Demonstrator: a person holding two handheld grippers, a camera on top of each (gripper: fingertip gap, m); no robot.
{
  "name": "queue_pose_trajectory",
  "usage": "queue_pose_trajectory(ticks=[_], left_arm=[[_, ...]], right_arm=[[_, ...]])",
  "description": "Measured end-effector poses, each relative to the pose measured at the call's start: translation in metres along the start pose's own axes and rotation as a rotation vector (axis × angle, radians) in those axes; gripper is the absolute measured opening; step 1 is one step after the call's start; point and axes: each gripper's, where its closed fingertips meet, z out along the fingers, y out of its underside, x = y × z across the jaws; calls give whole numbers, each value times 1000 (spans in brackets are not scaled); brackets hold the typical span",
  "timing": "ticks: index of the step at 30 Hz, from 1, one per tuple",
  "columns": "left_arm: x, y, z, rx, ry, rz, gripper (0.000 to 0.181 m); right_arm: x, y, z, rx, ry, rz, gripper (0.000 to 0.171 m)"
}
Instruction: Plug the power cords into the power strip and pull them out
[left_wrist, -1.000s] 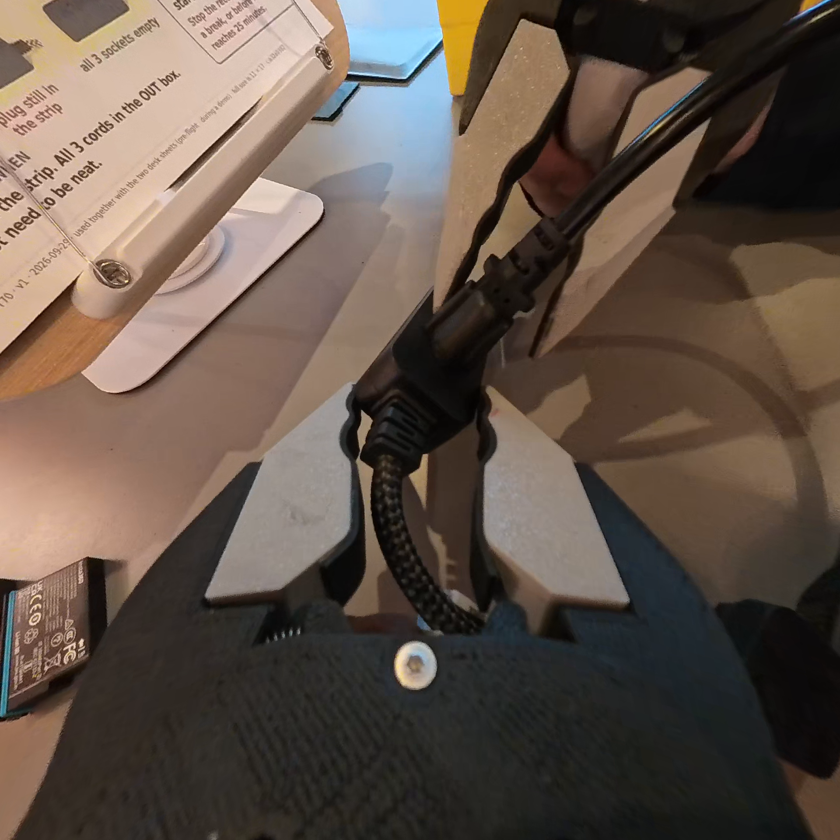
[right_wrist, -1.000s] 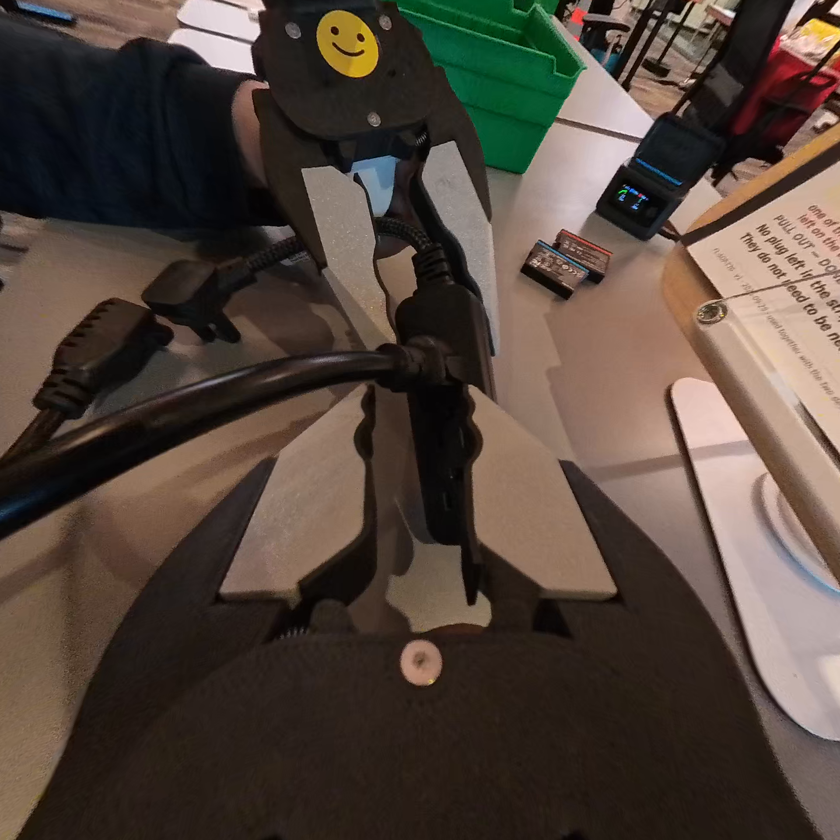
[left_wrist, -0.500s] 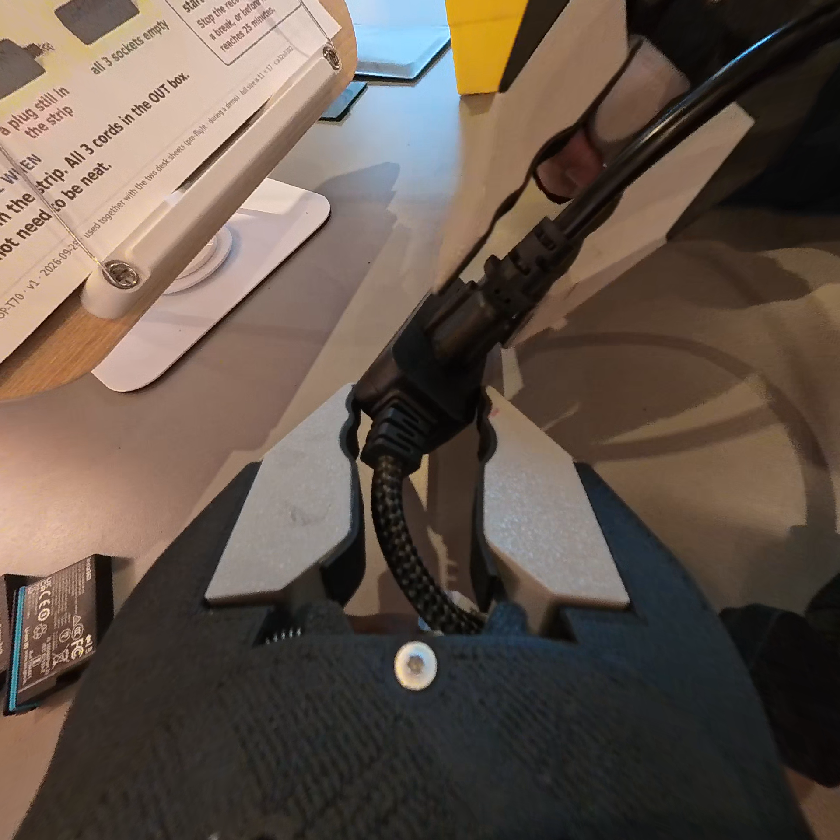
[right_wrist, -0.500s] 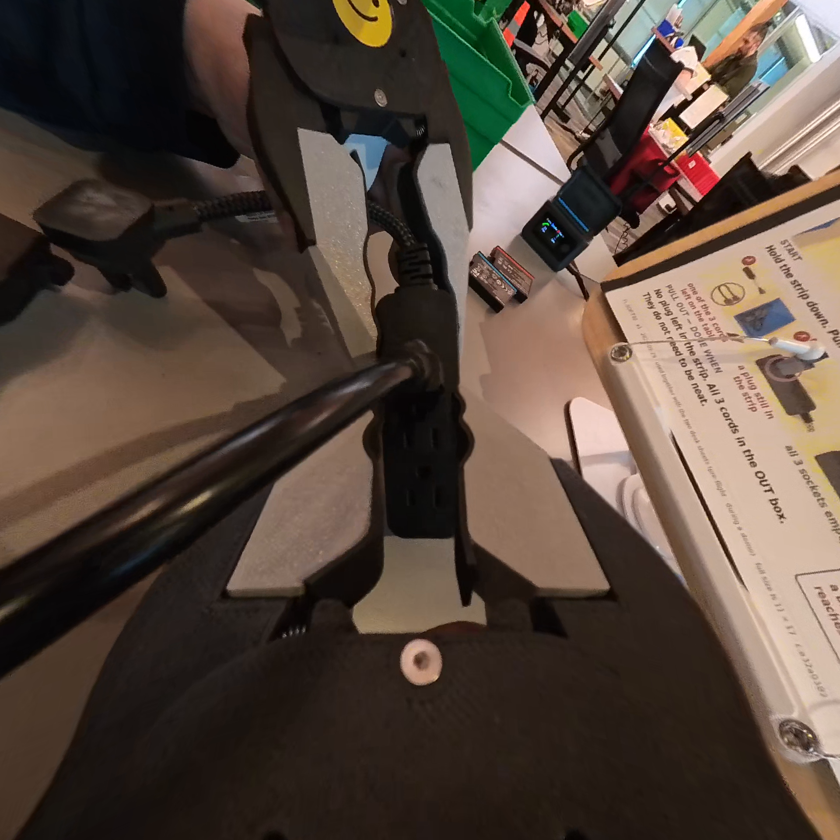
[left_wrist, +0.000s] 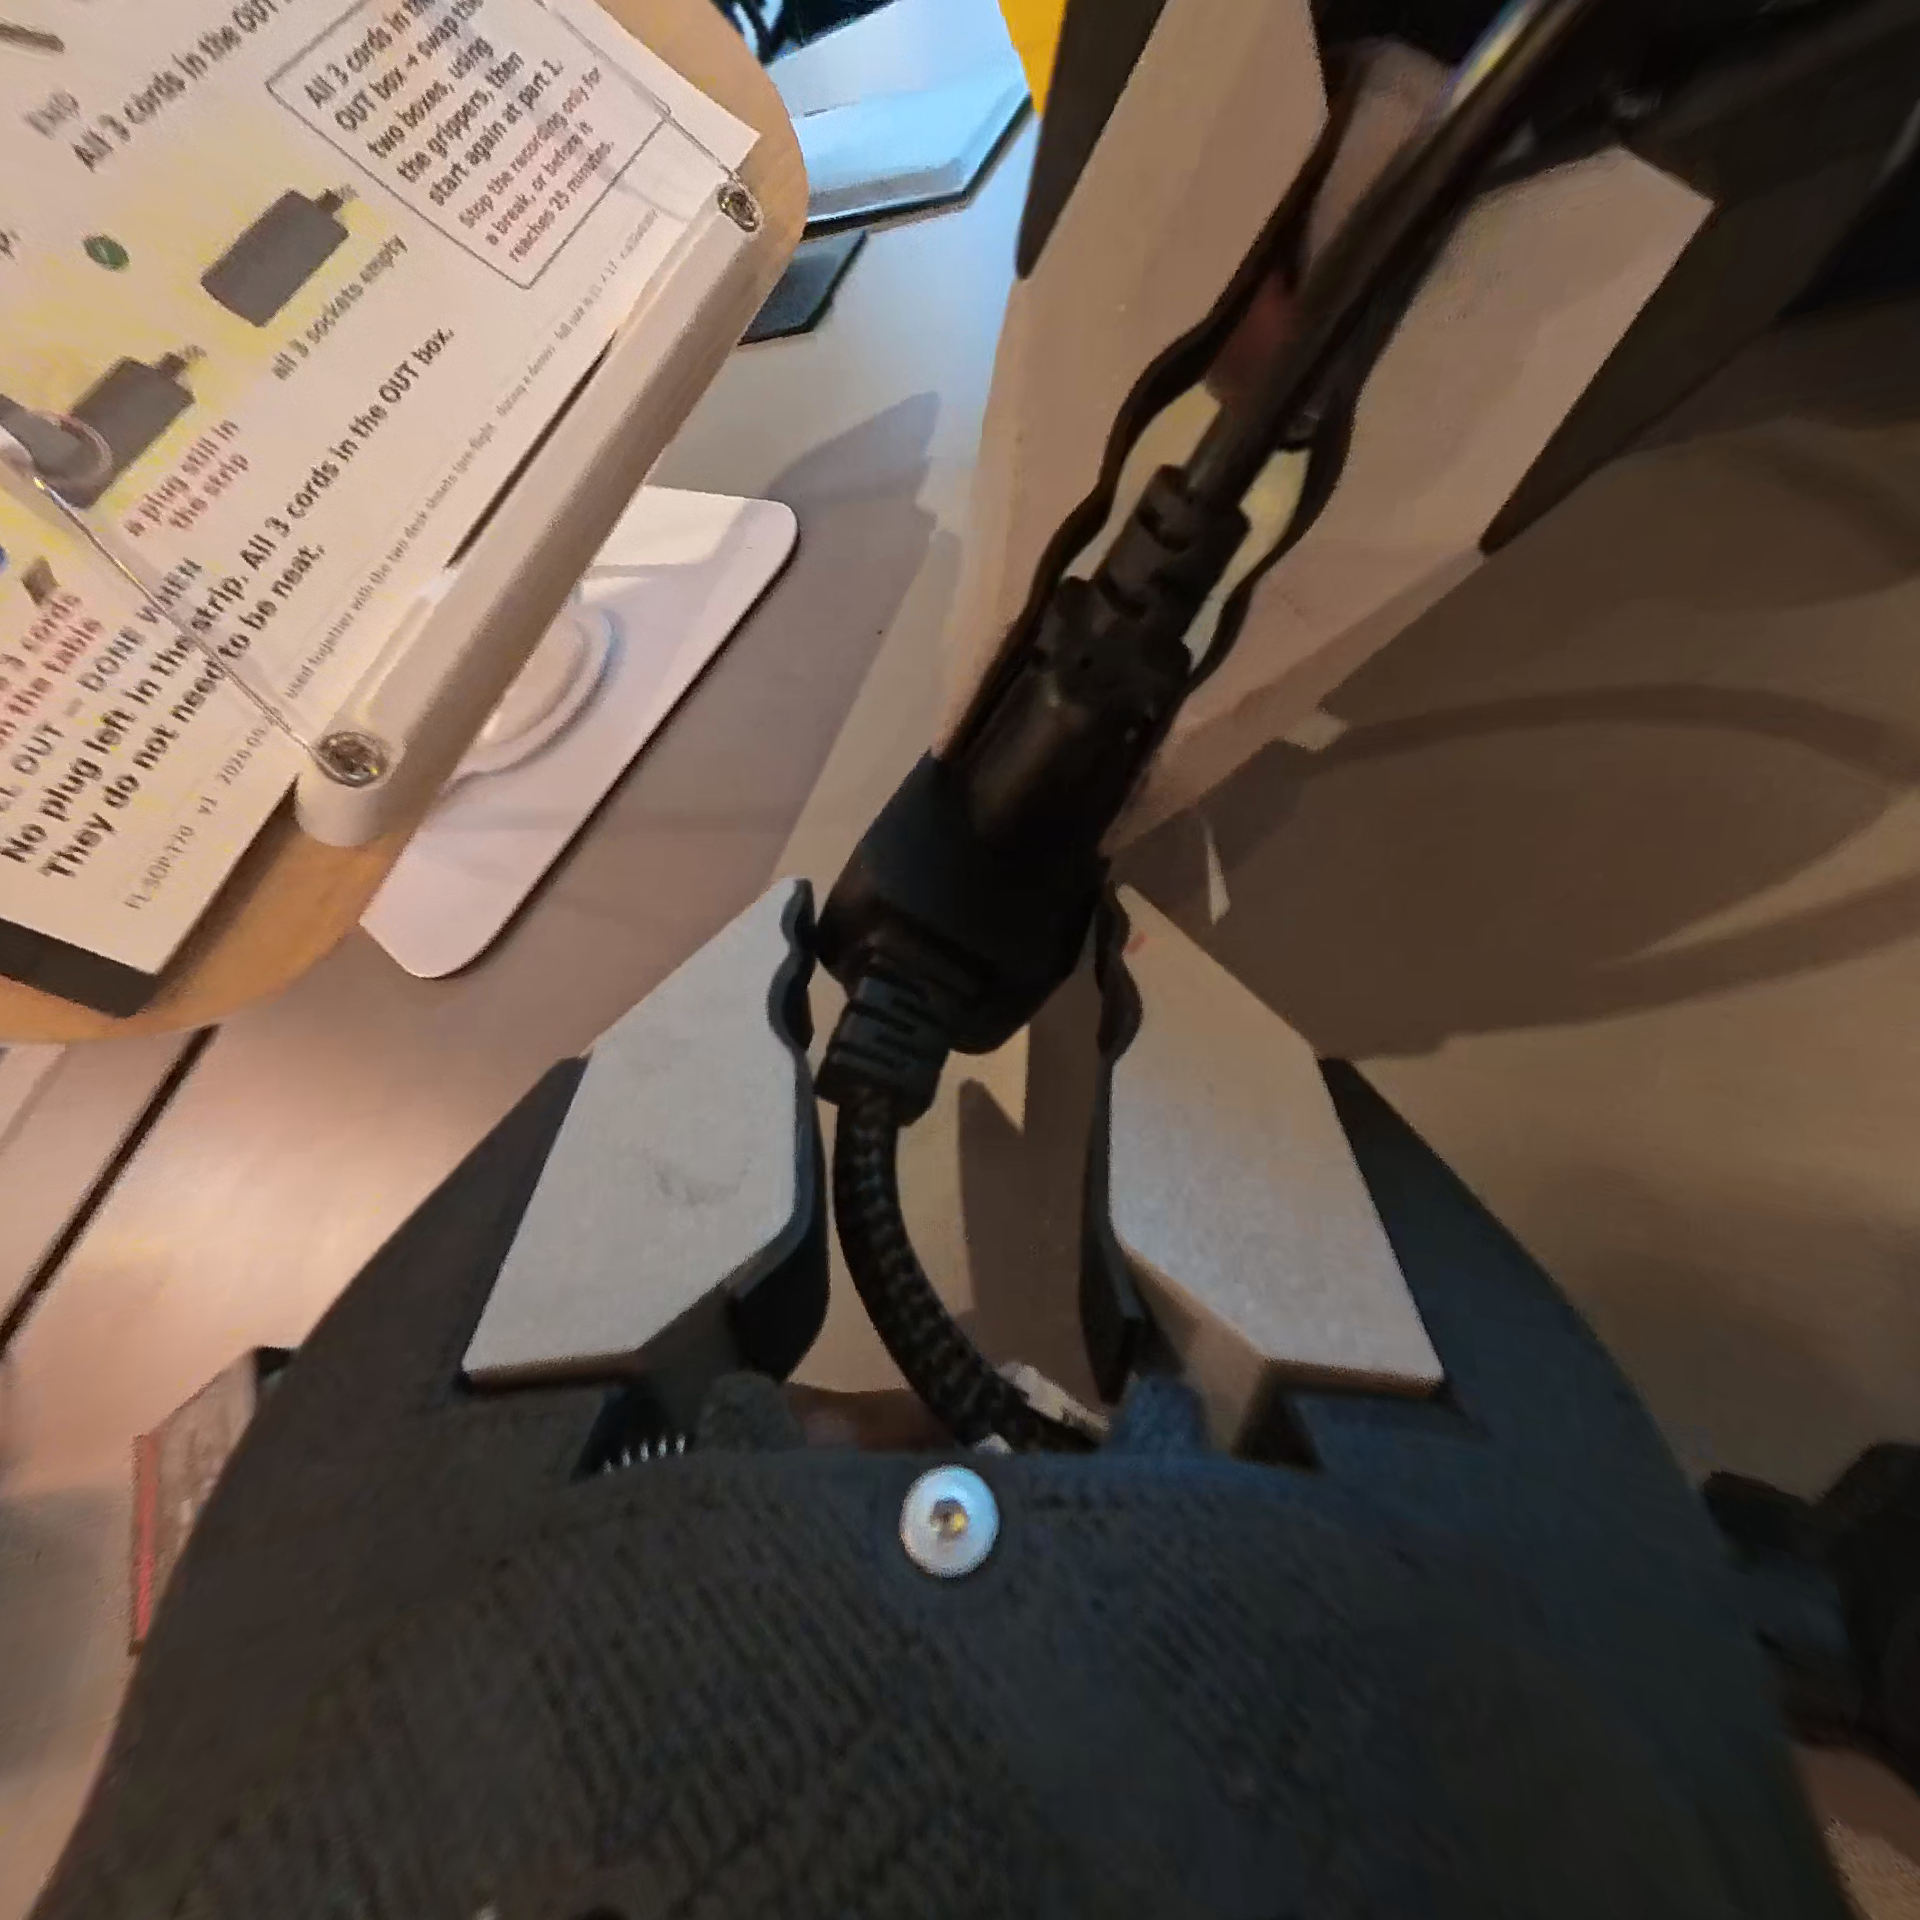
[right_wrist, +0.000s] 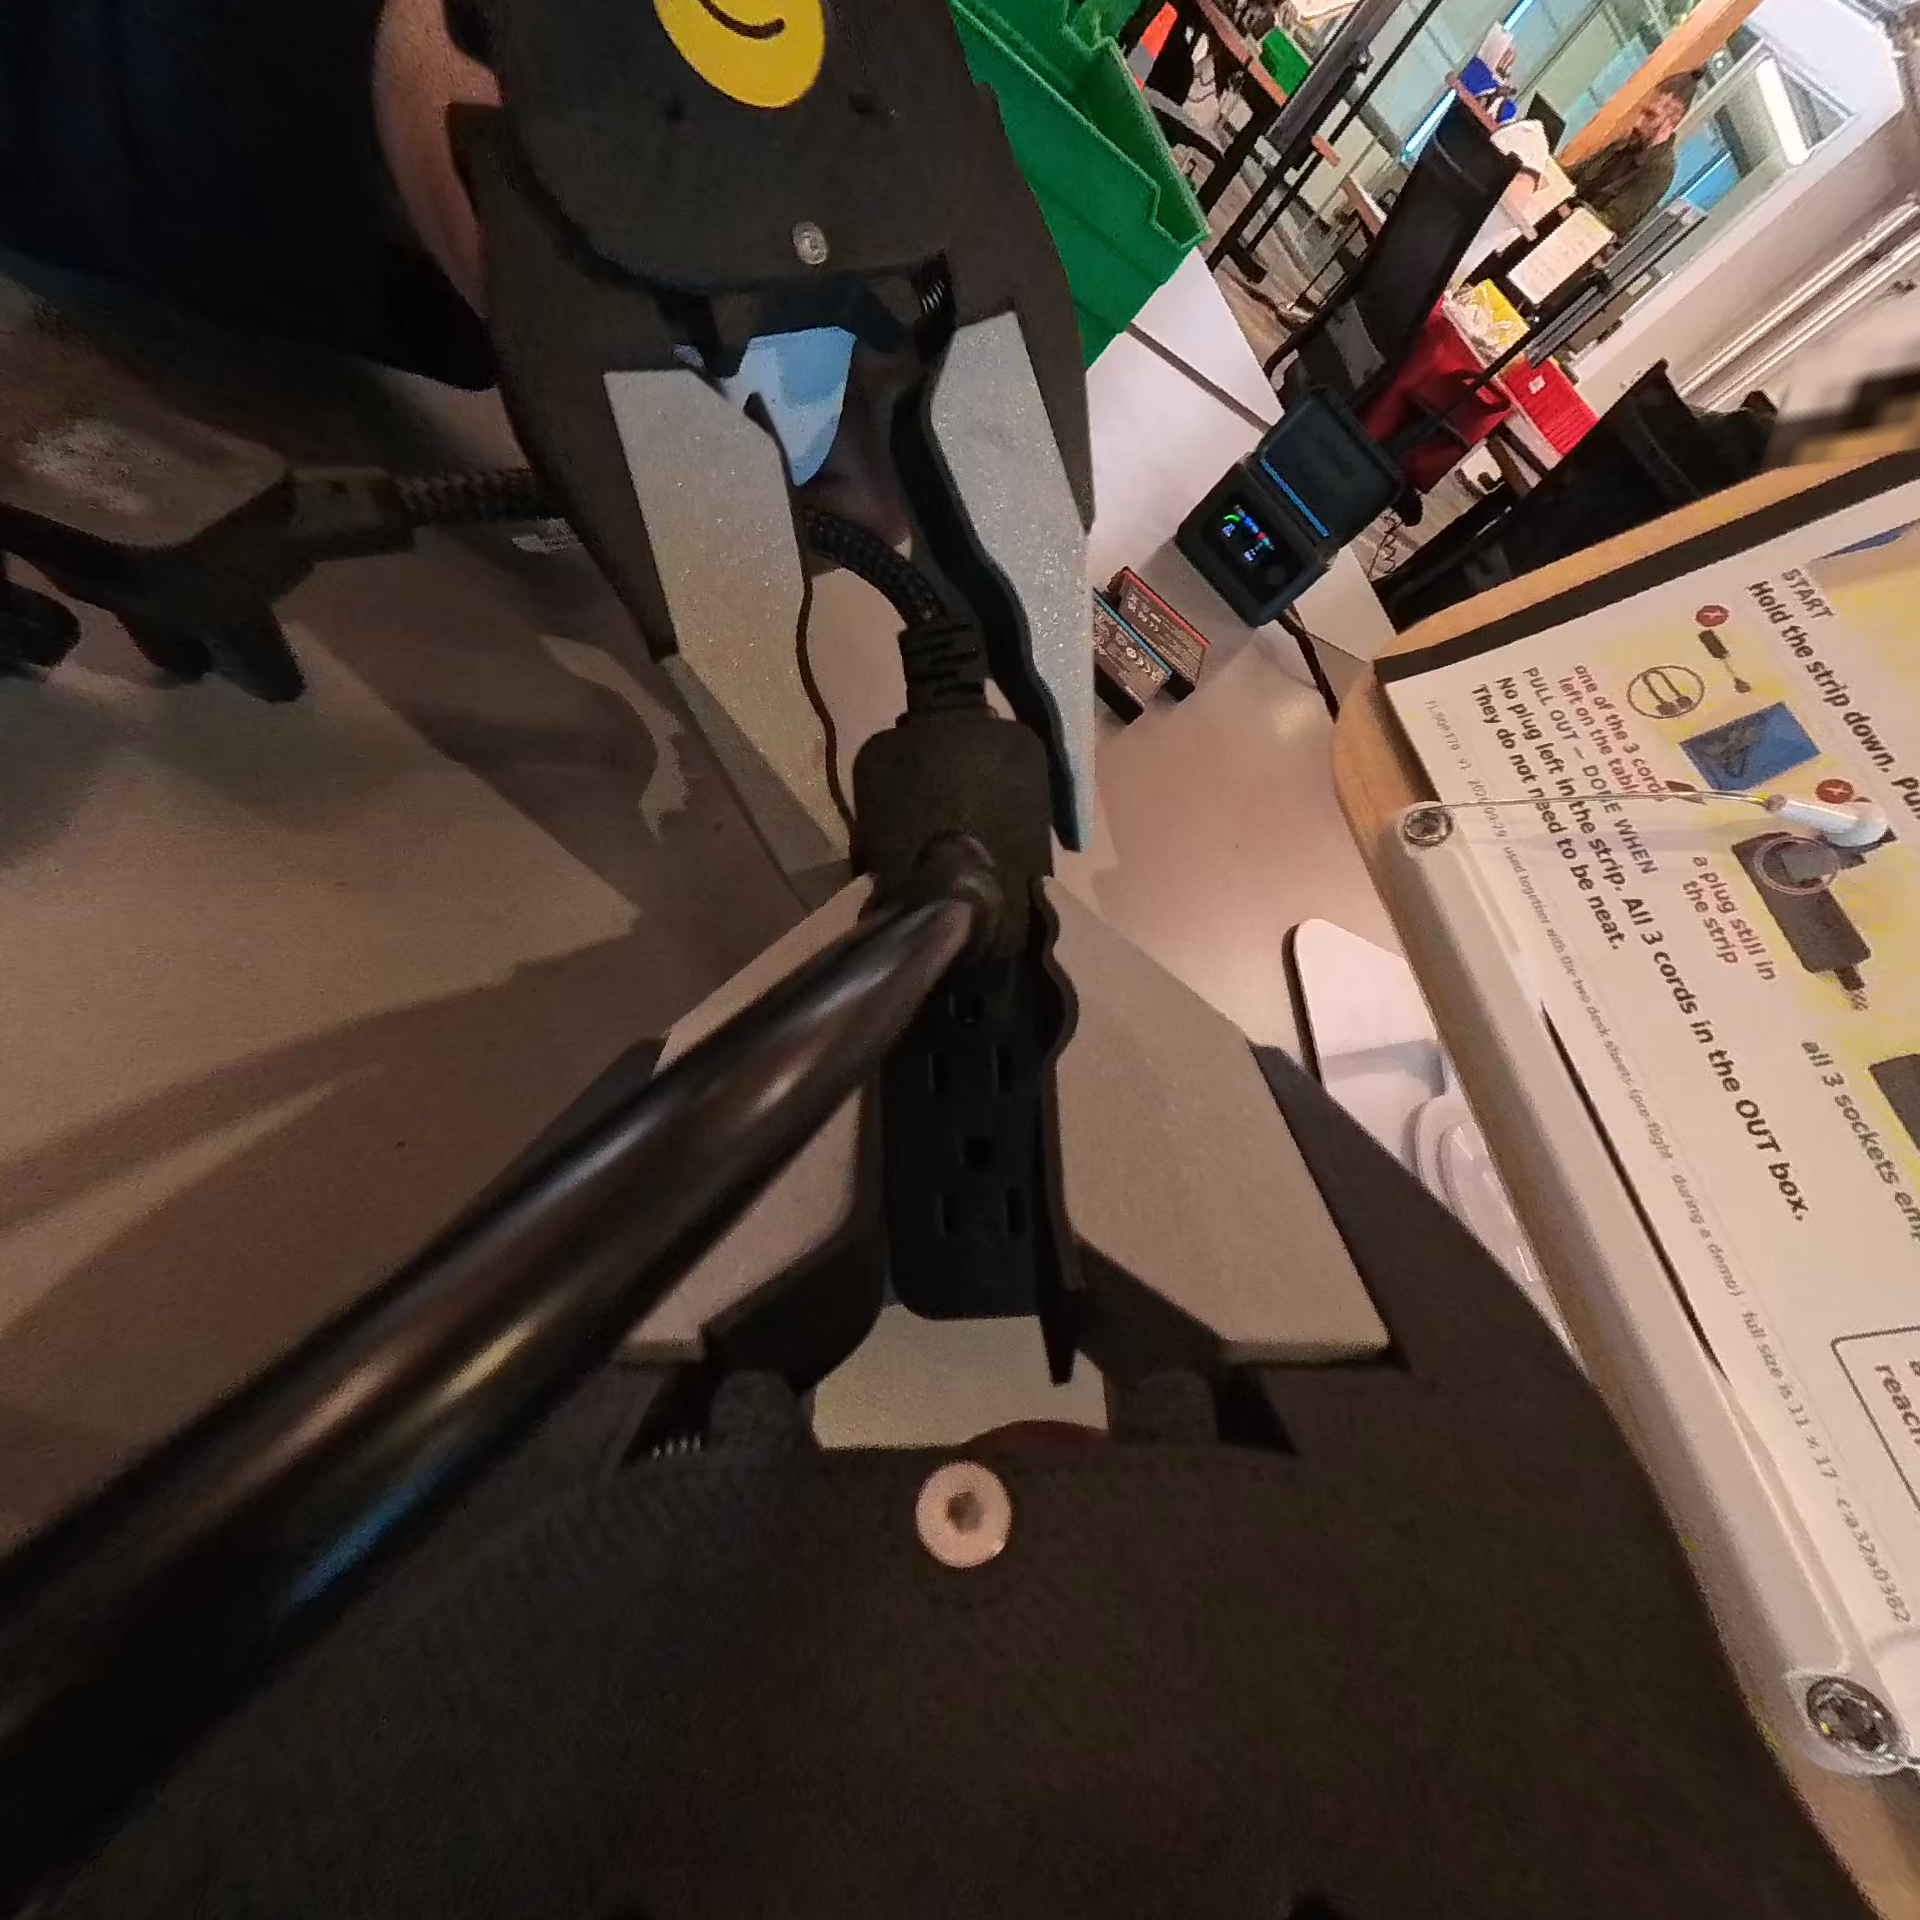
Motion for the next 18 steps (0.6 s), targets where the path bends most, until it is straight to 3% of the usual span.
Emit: queue_pose_trajectory(ticks=[8, 18], left_arm=[[15, 8, 4, -35, 40, 142, 48], [24, 5, 0, -6, 113, 117, 48]], right_arm=[[-8, -2, -1, 68, -253, 403, 24], [-13, -8, -7, 147, -469, 702, 28]])
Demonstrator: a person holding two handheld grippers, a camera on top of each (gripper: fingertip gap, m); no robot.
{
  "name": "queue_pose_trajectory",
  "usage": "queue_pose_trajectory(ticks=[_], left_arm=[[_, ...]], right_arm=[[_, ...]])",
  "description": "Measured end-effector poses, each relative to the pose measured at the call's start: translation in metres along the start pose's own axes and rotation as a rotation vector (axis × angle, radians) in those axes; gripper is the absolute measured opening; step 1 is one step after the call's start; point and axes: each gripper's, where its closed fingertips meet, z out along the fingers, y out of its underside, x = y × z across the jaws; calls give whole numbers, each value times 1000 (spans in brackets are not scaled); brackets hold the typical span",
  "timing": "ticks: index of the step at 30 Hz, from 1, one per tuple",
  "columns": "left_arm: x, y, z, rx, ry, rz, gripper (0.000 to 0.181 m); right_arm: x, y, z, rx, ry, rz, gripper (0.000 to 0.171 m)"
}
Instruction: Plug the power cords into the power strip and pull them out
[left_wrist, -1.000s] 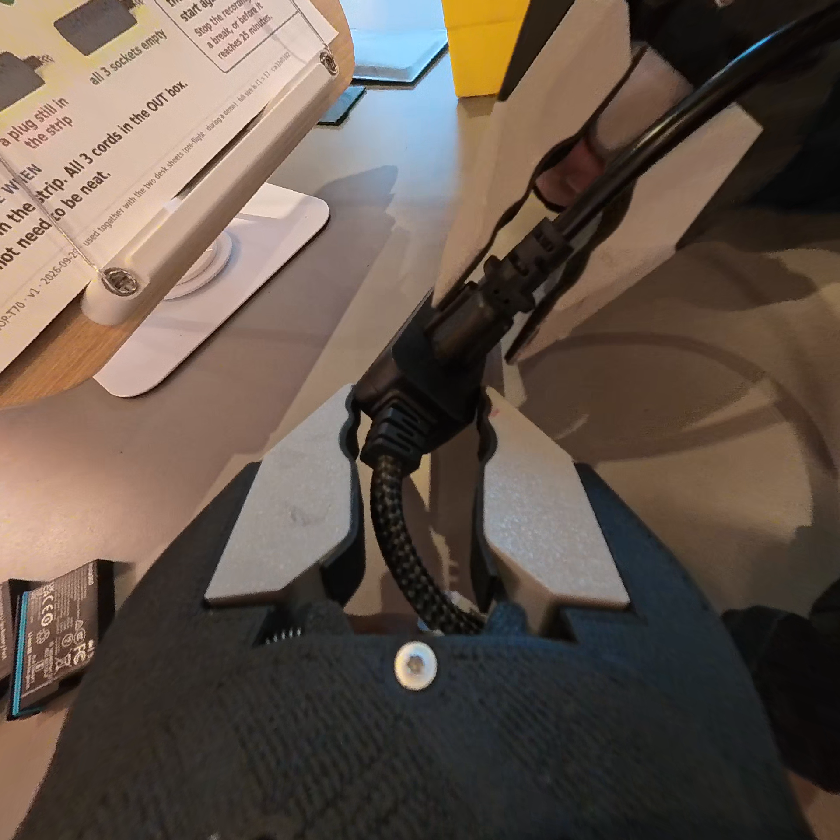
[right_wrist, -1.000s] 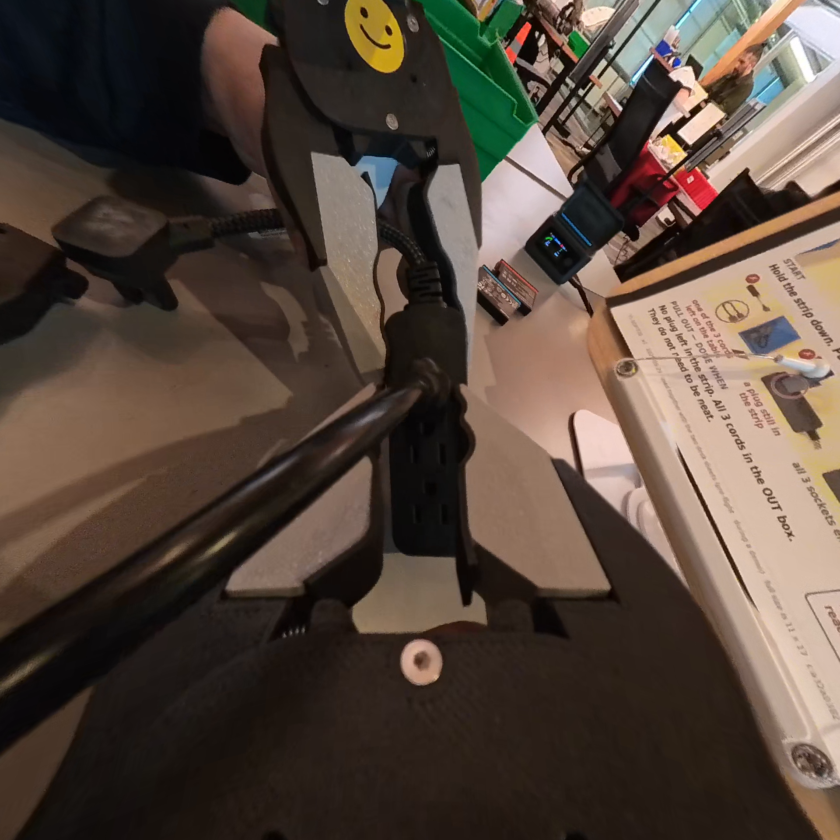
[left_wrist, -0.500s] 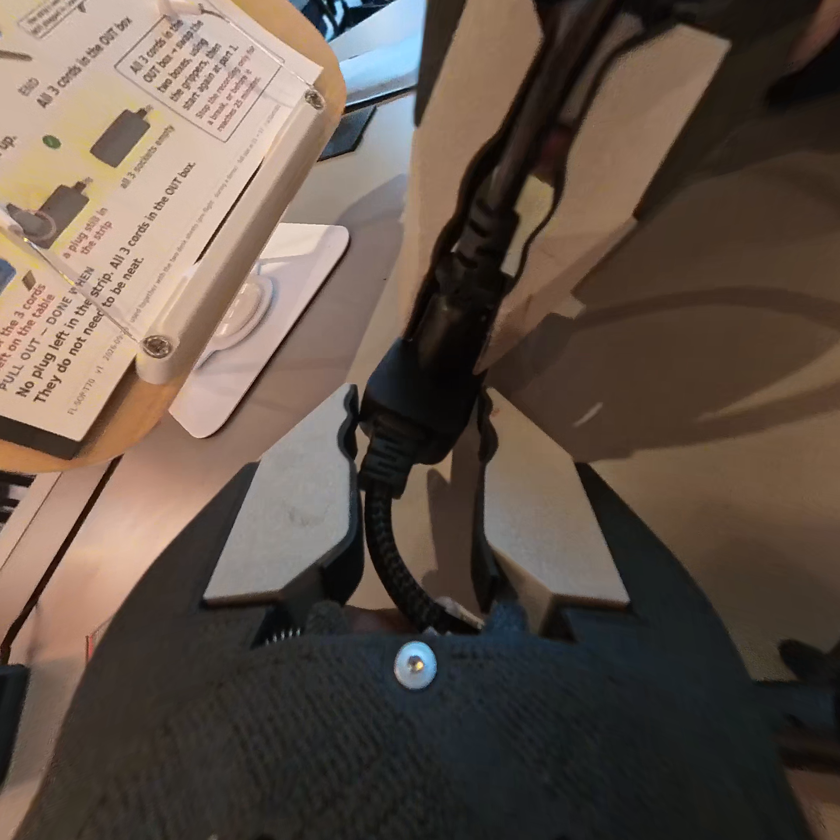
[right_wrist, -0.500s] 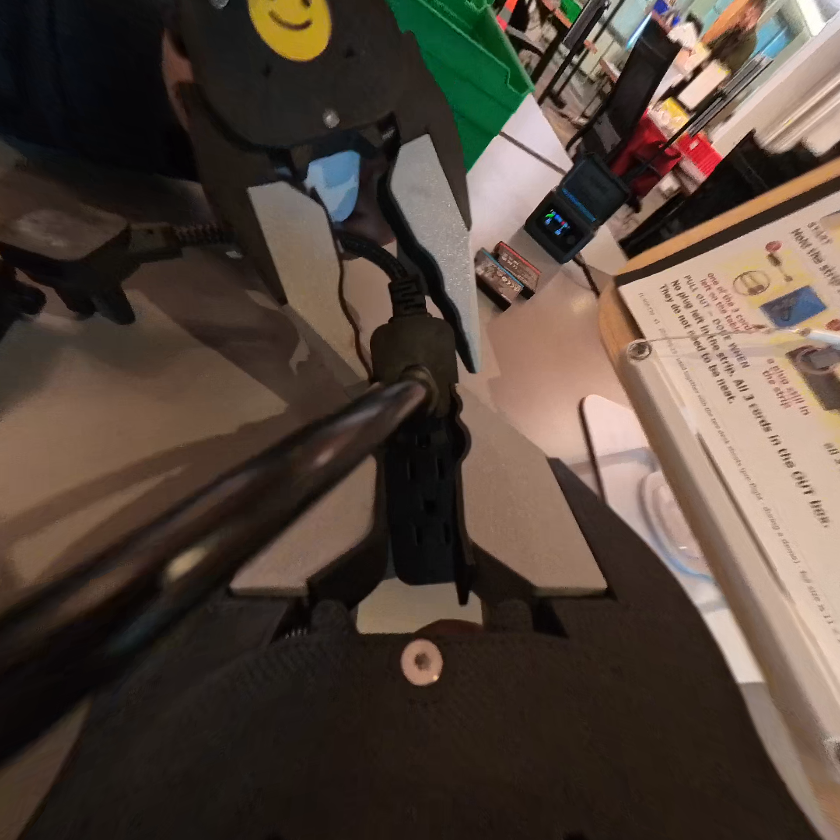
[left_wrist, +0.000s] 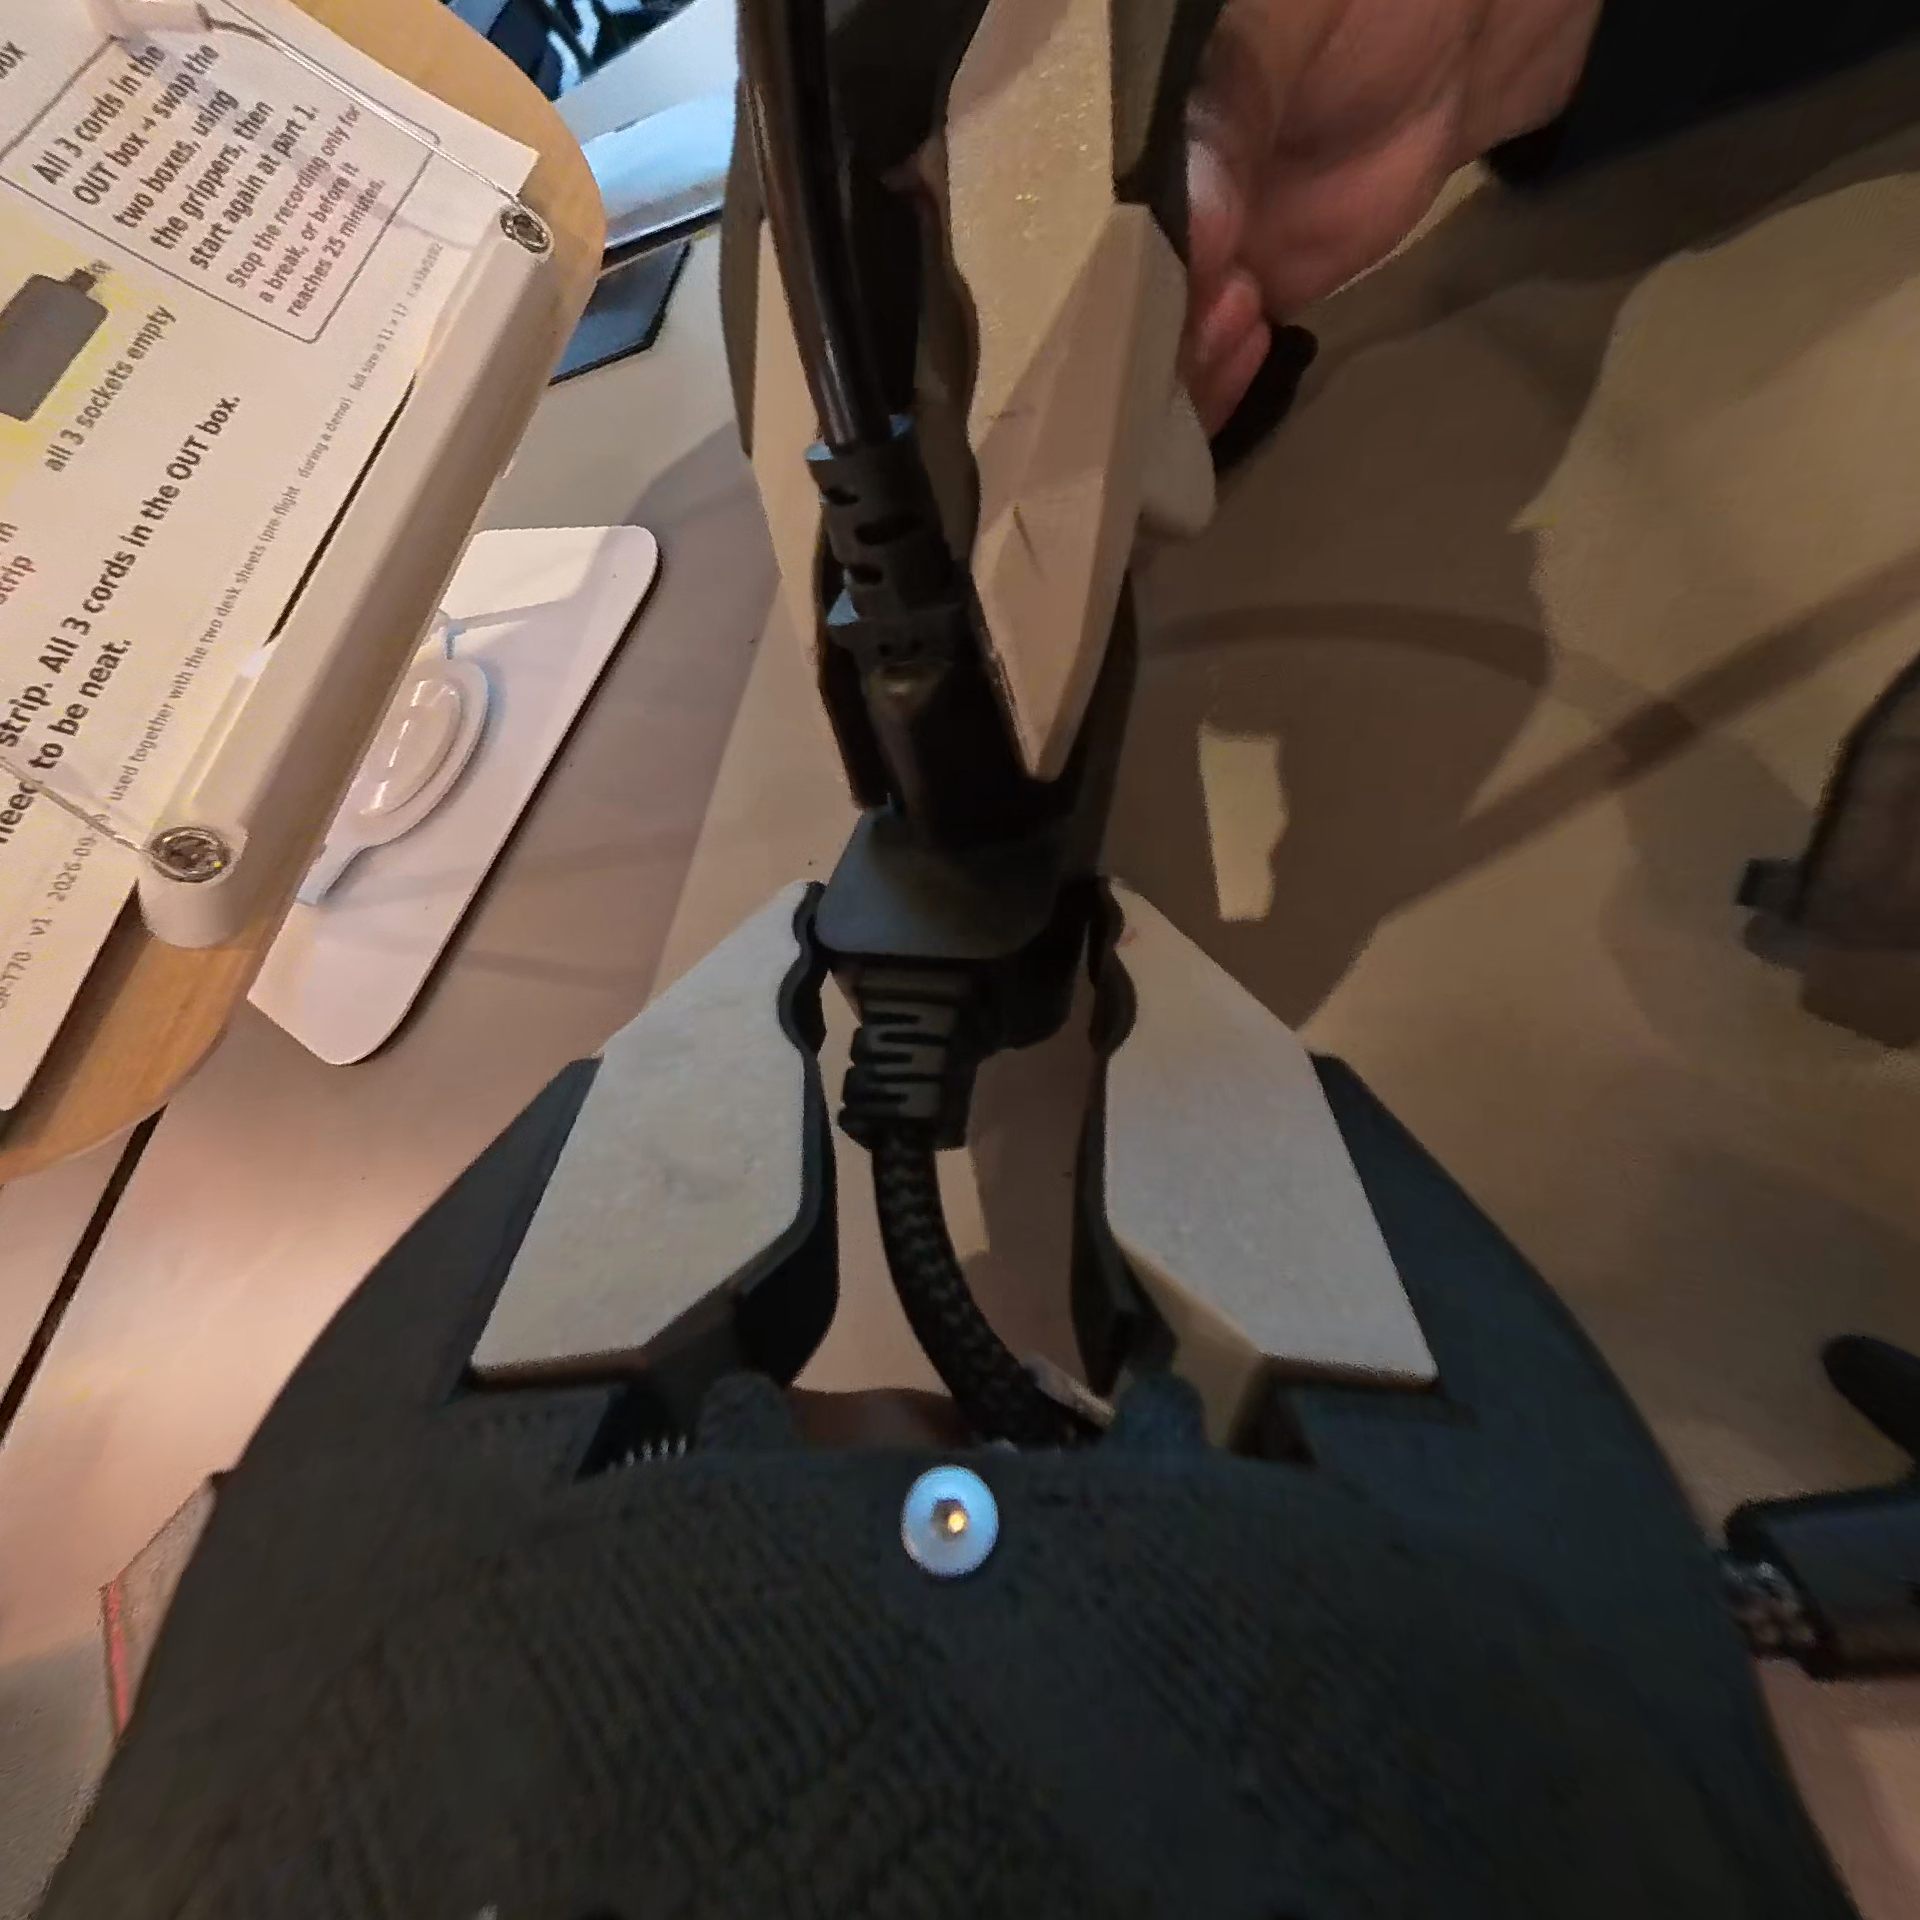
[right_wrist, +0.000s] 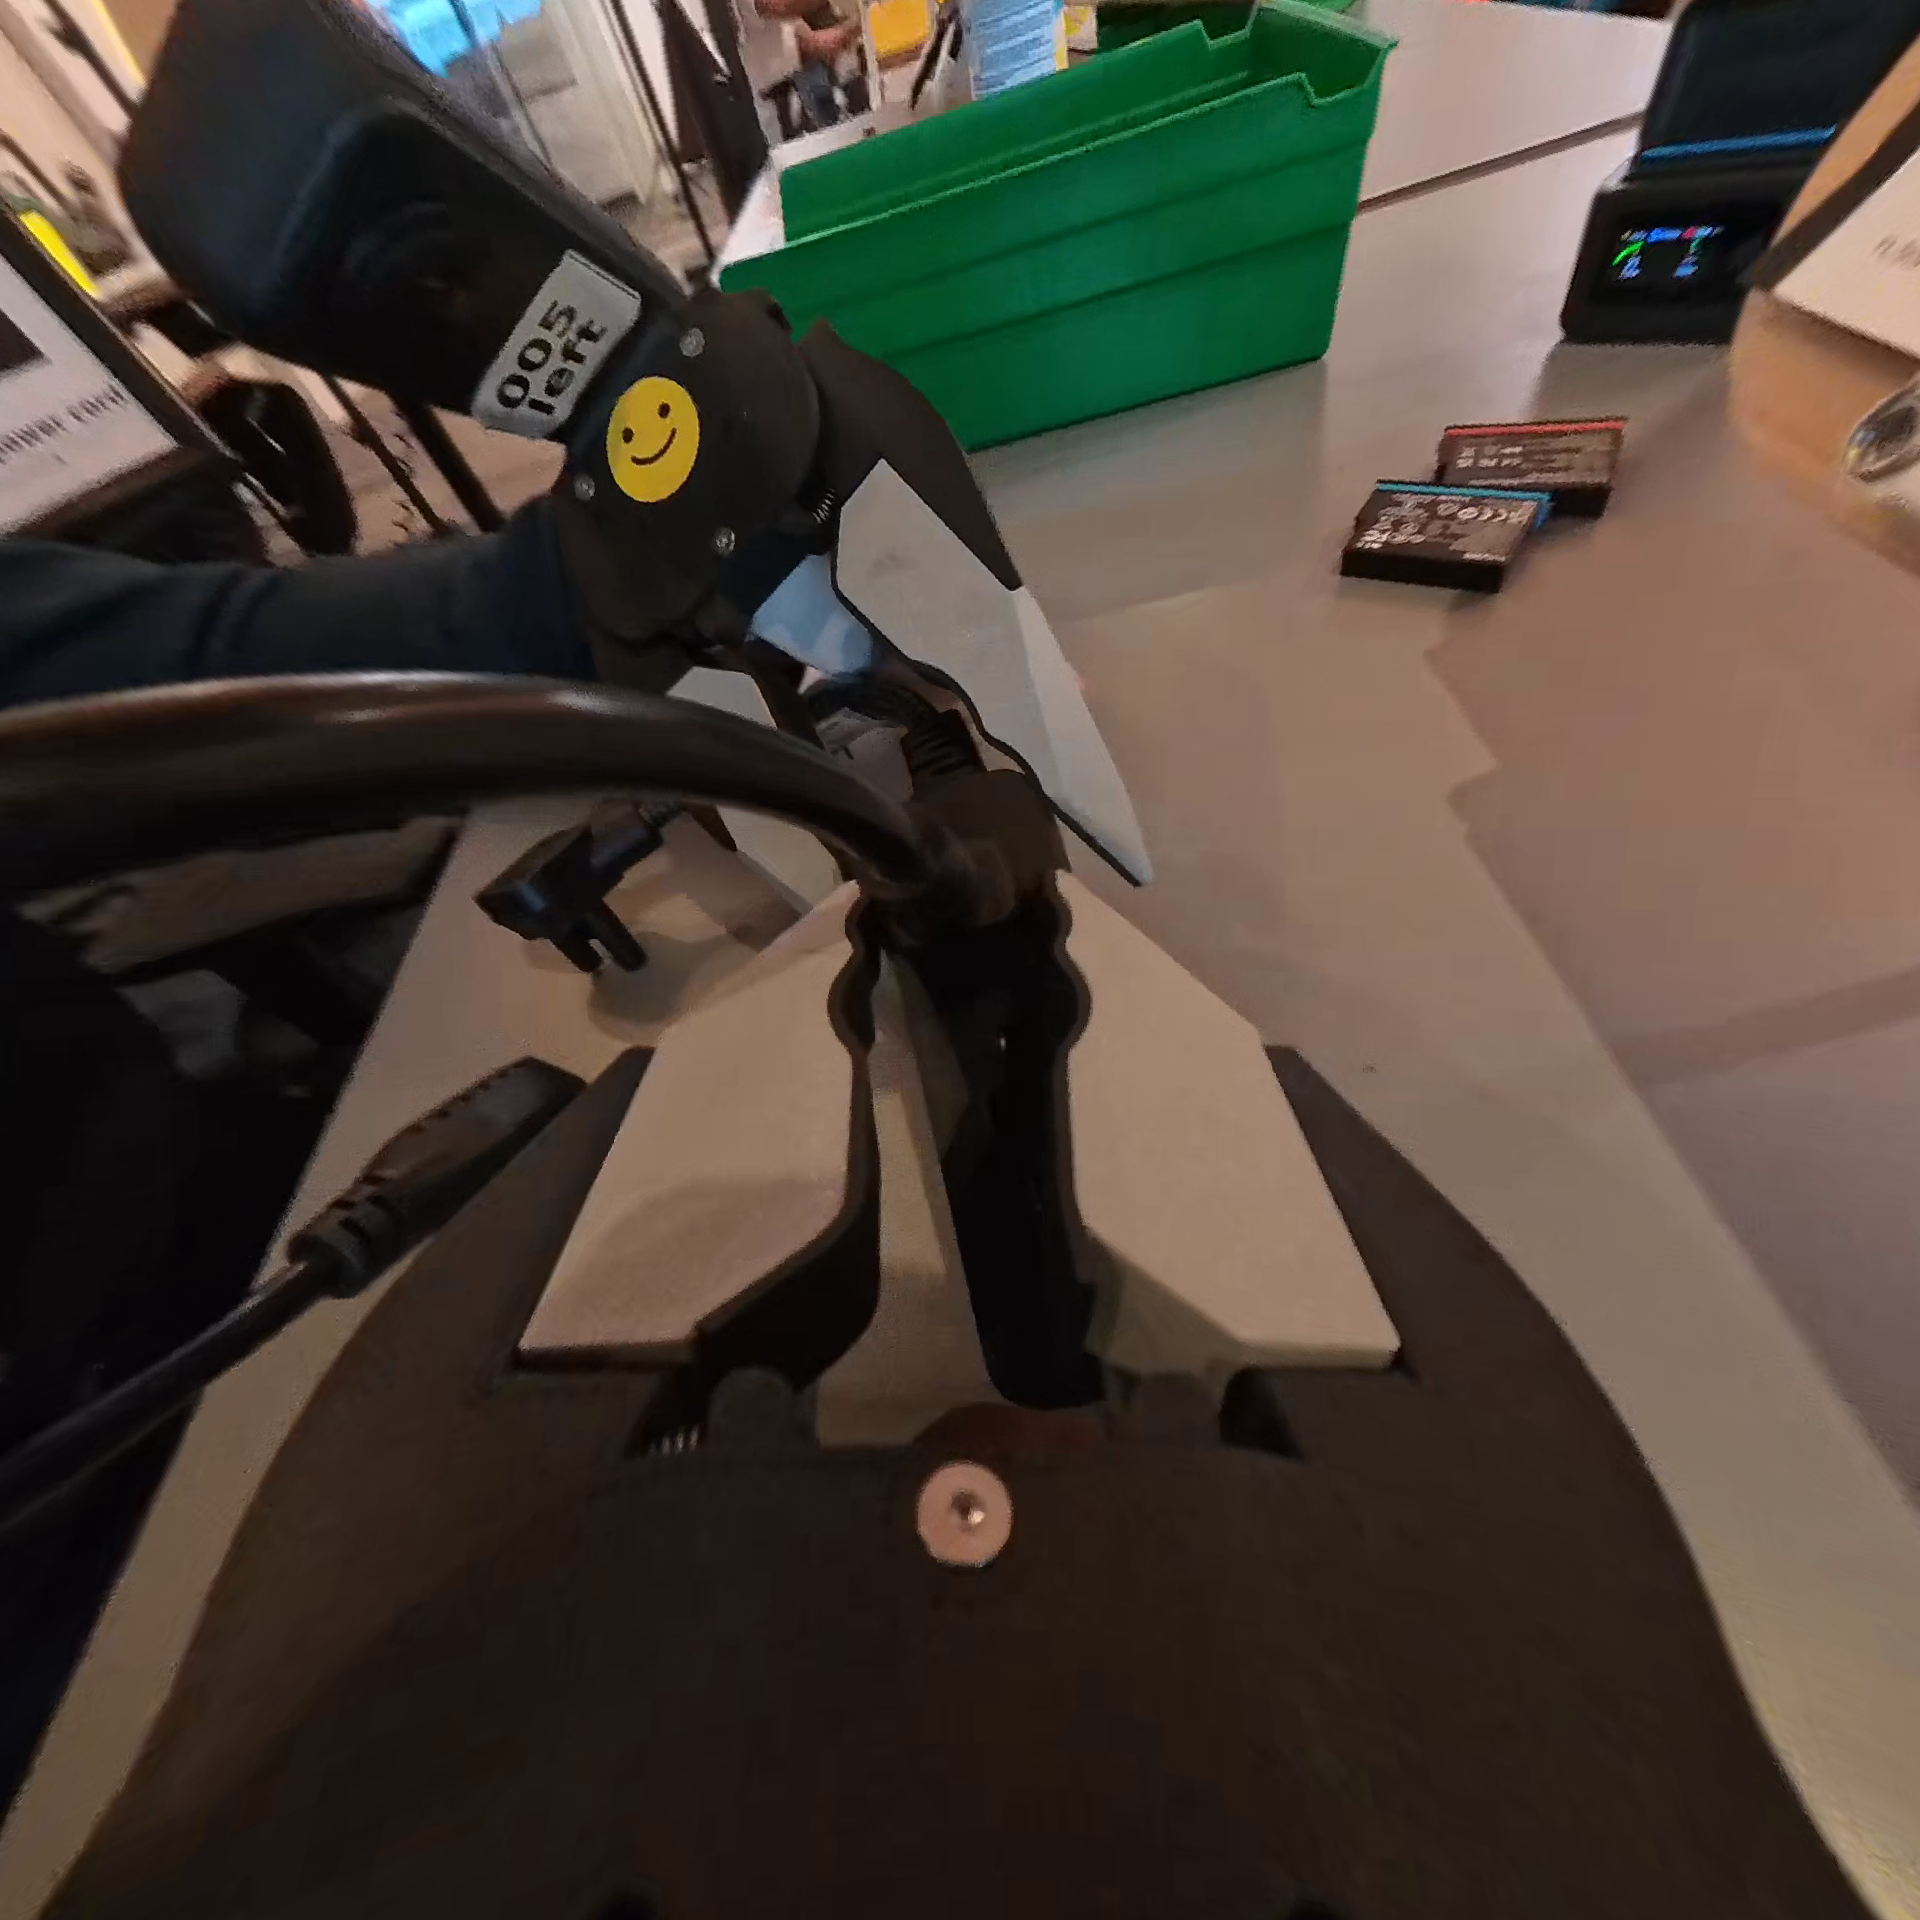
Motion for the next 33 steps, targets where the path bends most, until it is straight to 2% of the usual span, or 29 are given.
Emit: queue_pose_trajectory(ticks=[3, 11, 13, 16, 19, 24, 30, 33], left_arm=[[2, -3, 0, 22, 43, -84, 47], [5, 2, 9, -31, 134, -323, 43], [6, 2, 10, -37, 139, -341, 43], [7, -1, 9, -21, 152, -362, 43], [5, -12, 0, 75, 148, -271, 43], [13, -13, -1, 79, 216, -306, 43], [16, -18, -2, 105, 234, -293, 43], [15, -17, -1, 98, 228, -299, 43]], right_arm=[[1, -3, -1, 27, -17, 43, 28], [10, 0, -1, -103, 207, -283, 24], [10, 0, -2, -106, 209, -299, 24], [9, -1, -4, -58, 135, -167, 23], [4, -9, -7, 19, 28, -3, 24], [-1, -4, -8, 16, -91, 181, 26], [-8, -6, -12, 37, -174, 269, 28], [-5, -6, -12, 42, -158, 261, 28]])
